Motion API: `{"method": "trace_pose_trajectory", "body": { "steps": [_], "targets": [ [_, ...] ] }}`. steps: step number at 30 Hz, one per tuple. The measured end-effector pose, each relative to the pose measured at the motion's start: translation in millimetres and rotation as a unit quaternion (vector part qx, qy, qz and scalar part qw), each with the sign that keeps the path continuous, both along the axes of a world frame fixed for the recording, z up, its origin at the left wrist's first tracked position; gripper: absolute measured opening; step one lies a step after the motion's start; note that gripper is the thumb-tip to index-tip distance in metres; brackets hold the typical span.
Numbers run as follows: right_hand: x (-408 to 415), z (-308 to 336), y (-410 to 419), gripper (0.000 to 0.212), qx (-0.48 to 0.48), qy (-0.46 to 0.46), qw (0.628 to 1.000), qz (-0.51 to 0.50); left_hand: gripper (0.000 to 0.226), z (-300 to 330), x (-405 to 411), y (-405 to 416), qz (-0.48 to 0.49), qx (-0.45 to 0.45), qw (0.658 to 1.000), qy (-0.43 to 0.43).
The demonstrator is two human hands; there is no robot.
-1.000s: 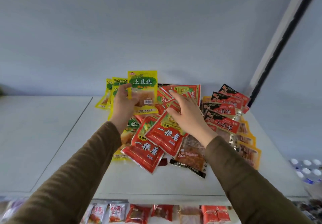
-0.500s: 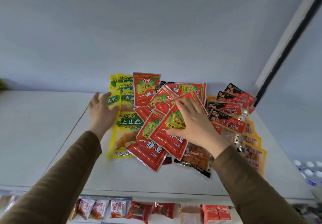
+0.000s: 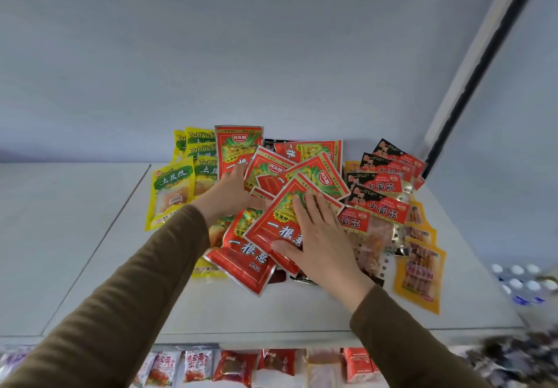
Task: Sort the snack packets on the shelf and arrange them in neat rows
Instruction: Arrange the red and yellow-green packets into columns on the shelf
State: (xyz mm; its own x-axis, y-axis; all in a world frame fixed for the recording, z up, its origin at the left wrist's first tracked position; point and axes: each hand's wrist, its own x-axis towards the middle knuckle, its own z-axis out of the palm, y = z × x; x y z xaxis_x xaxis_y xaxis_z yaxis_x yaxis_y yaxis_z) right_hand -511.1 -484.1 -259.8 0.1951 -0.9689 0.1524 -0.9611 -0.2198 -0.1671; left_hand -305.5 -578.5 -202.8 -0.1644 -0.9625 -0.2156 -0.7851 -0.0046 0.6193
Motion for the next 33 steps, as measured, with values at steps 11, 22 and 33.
{"method": "trace_pose_trajectory", "body": {
  "steps": [11,22,33],
  "targets": [
    [13.7,-4.2,-15.0,0.104,-0.055,-0.038,0.998,-0.017,0.085,6.4,8.0,16.2,-0.032,0.148,0.958,0.242],
    [20.5,8.3,-38.8,0.106,-0.1,-0.21,0.972,0.022,0.089,-7.6,6.4,14.9,0.026,0.059,0.948,0.313],
    [-18.0,85.2,-98.0,0.019,0.116,-0.79,0.592,-0.108,0.086,3.5,21.0,2.3,0.011,0.042,0.913,0.405]
  ]
}}
